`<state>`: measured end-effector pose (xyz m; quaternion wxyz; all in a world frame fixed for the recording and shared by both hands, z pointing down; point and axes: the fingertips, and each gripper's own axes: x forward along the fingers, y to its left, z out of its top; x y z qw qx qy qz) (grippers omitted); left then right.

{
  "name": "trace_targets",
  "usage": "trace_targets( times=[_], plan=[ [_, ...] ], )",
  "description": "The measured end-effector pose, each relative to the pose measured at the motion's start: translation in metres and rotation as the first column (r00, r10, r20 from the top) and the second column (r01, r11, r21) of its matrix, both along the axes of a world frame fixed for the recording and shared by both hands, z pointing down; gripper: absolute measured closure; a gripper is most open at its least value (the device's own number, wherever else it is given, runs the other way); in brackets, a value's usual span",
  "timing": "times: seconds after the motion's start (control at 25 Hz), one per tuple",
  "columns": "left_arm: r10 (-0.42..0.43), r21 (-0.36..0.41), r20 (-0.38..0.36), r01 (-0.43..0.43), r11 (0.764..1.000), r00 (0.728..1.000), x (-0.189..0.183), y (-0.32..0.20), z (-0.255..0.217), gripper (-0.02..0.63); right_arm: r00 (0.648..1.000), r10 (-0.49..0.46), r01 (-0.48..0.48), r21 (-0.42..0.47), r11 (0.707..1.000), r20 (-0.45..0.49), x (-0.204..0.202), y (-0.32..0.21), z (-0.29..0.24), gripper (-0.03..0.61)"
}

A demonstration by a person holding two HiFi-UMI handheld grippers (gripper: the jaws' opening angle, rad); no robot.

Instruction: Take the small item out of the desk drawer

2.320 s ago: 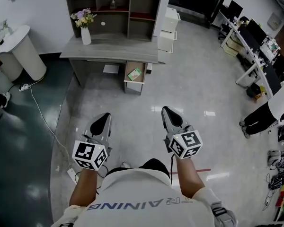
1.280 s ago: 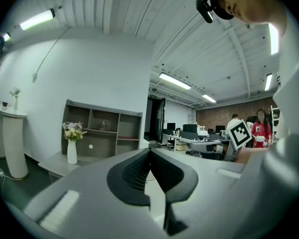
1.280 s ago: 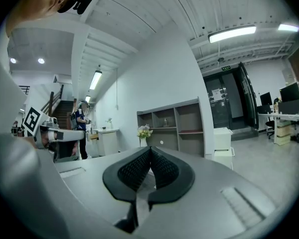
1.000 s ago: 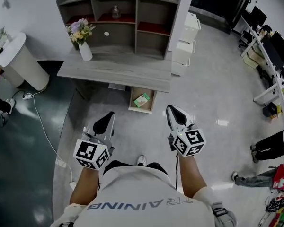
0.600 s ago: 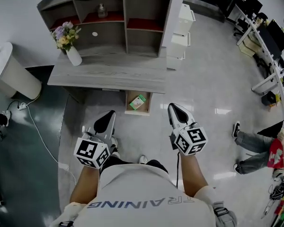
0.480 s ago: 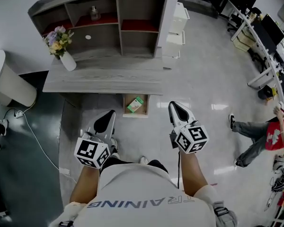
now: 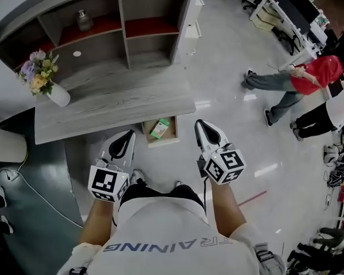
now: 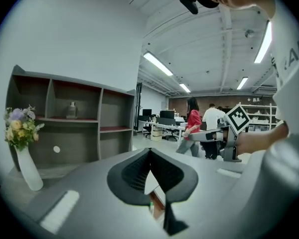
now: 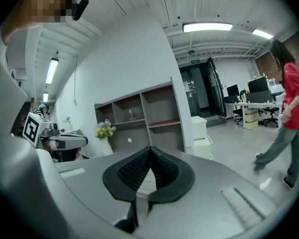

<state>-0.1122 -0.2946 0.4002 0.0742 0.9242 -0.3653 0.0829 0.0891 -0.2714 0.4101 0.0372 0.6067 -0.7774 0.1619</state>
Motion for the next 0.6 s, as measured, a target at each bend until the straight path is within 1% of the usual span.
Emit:
trace_targets(
  times=[0.12, 0.24, 0.36, 0.48, 0.52, 0.6],
  plan=[
    [0.024, -0.038, 0.011, -0.024, 0.999, 1.0, -0.008, -0.012, 0.019, 0.614, 1.0, 0.01, -0.011, -0.054, 0.998, -0.007, -0.015, -0.003, 0.022, 0.565],
    [0.018, -0.068, 0.0, -0.018, 0.998, 1.0, -0.012, -0.017, 0.03, 0.614, 1.0, 0.001, -0.002, -0.093, 0.996, -0.009, -0.02, -0.006, 0.039, 0.565],
    [-0.005, -0.091, -0.005, 0.005, 0.996, 1.0, -0.012, -0.018, 0.037, 0.614, 1.0, -0.015, 0.015, -0.087, 0.996, -0.005, -0.018, -0.012, 0.041, 0.563],
    [-0.032, -0.105, -0.026, 0.029, 0.994, 0.999, -0.006, -0.015, 0.033, 0.614, 0.999, -0.041, 0.041, -0.073, 0.996, -0.001, -0.013, -0.014, 0.038, 0.558],
    [-0.036, -0.105, -0.027, 0.033, 0.994, 0.999, -0.004, -0.013, 0.032, 0.612, 0.999, -0.053, 0.053, -0.071, 0.996, 0.0, -0.013, -0.013, 0.038, 0.549],
    [-0.043, -0.103, -0.023, 0.041, 0.994, 0.999, 0.0, -0.009, 0.029, 0.612, 0.997, -0.083, 0.083, -0.071, 0.994, 0.0, -0.013, -0.012, 0.037, 0.482]
  ],
)
